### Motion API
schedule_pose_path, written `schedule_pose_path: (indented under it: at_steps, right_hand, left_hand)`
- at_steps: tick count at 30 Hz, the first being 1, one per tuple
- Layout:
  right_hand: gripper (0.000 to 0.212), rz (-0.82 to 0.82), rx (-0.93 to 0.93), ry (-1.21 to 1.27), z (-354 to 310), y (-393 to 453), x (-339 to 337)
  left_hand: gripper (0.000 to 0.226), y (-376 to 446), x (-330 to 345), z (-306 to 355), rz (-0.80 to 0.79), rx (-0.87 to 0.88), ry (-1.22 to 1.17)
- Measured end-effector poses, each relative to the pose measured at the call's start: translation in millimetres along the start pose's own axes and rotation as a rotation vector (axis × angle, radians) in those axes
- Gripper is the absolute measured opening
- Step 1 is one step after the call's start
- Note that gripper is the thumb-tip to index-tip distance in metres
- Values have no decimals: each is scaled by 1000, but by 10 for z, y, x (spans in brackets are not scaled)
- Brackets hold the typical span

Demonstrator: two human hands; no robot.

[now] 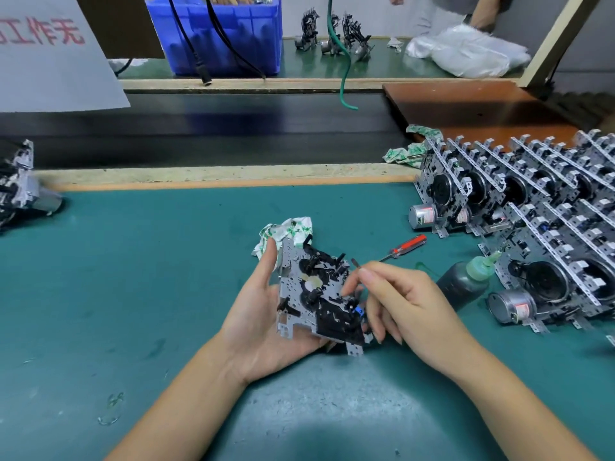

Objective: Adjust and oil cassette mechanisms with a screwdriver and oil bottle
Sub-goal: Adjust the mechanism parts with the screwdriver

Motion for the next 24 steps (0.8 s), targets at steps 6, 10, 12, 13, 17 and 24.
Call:
schedule_pose_path:
  at_steps: [6,10,12,13,17,24]
  right_hand:
    - [38,-30,125,82,8,-6,5]
    - [48,-133,329,138,34,-48,4]
    - [51,-235,405,130,43,-83,53]
    - [51,-268,426,124,48,-96,78]
    - [52,-285,459,108,61,-98,115]
    - [52,-311,493,84,50,-102,109]
  left_hand:
    - [74,46,-111,16,86,4,34]
    - [74,57,-114,12,77,-1,39]
    - [76,64,-114,17,61,-5,44]
    - [78,71,-107,19,55,-8,45]
    - [78,72,-95,14,68,-12,50]
    - [78,58,-110,28,115,-10,62]
Point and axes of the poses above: each hand's wrist, its own y-axis towards the middle knuckle, its own x-axis out of the palm, z = x × y, the point moved 4 cm from there along y, towards the middle knuckle, and after that the axes turned 15 degrees about -x, right-handed, at the moved point
